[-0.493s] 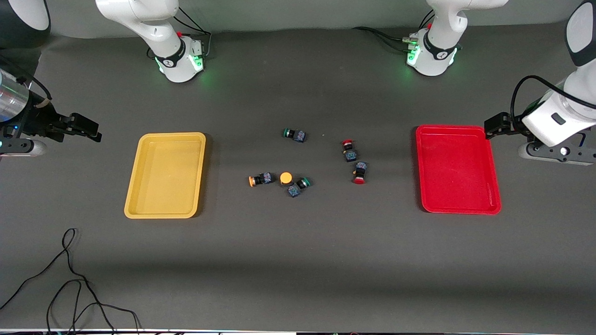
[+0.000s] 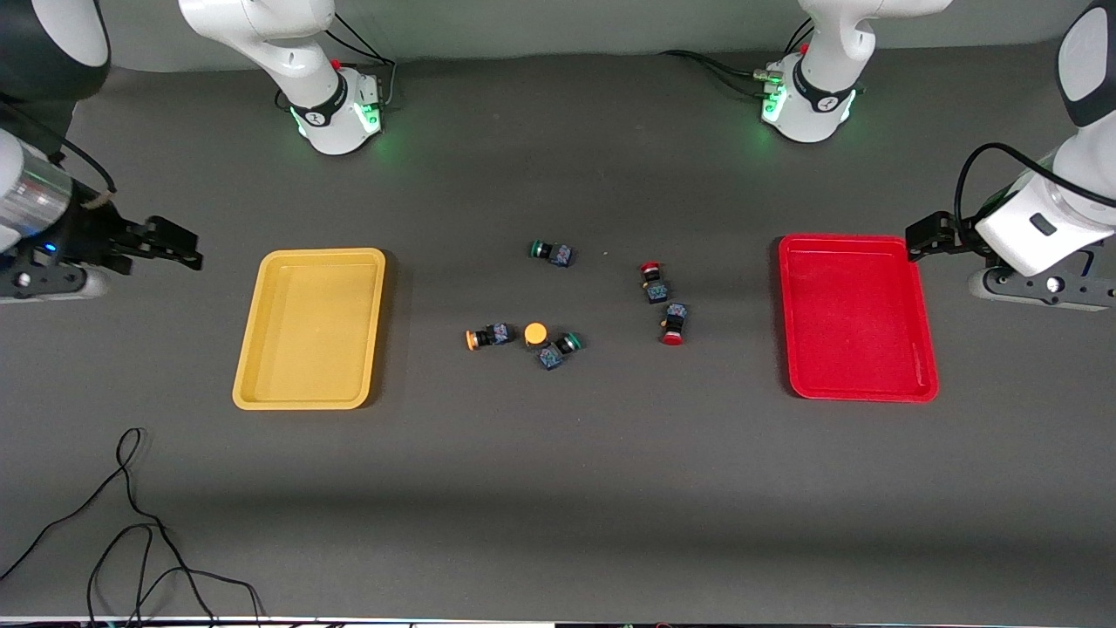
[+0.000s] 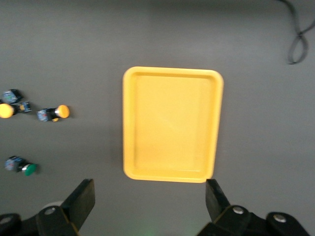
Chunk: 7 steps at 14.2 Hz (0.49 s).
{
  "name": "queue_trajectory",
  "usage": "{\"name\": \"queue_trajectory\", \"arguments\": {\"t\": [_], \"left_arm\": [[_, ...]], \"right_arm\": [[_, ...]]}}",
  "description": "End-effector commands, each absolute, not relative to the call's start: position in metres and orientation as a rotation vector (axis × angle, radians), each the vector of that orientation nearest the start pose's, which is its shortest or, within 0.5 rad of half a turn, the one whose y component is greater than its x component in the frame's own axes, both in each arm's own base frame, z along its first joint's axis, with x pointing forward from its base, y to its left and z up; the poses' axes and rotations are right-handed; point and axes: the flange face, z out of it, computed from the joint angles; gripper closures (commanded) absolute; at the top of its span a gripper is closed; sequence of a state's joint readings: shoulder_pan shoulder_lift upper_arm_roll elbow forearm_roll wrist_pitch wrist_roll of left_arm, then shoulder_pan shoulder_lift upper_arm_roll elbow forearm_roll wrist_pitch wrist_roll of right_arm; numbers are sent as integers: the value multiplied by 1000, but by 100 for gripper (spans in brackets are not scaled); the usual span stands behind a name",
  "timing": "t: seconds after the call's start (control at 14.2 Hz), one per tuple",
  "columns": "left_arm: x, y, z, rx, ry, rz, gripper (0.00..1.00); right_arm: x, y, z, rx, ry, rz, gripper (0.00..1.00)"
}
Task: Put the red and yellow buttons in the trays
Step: 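Move both grippers out from rest toward the buttons between the trays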
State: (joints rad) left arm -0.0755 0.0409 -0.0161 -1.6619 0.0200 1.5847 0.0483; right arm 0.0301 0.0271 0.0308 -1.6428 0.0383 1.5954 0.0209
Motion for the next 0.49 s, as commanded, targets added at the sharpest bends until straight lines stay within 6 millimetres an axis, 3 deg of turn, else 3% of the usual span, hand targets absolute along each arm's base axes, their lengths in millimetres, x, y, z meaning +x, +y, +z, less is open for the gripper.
{"name": "queue_trajectory", "arguments": {"t": [0.0,0.28,0.42], "left_arm": [[545,-59,528,-3113,154,171,0],[529,-129,481,-3114,91,152,0],[516,-168,463,-3114,33,128,0]], "right_arm": [[590,95,571,-3068,-204,110,0],[632,183,512,-3055,-330,190,0],[642,227,483,-3075,-135,145,0]]}}
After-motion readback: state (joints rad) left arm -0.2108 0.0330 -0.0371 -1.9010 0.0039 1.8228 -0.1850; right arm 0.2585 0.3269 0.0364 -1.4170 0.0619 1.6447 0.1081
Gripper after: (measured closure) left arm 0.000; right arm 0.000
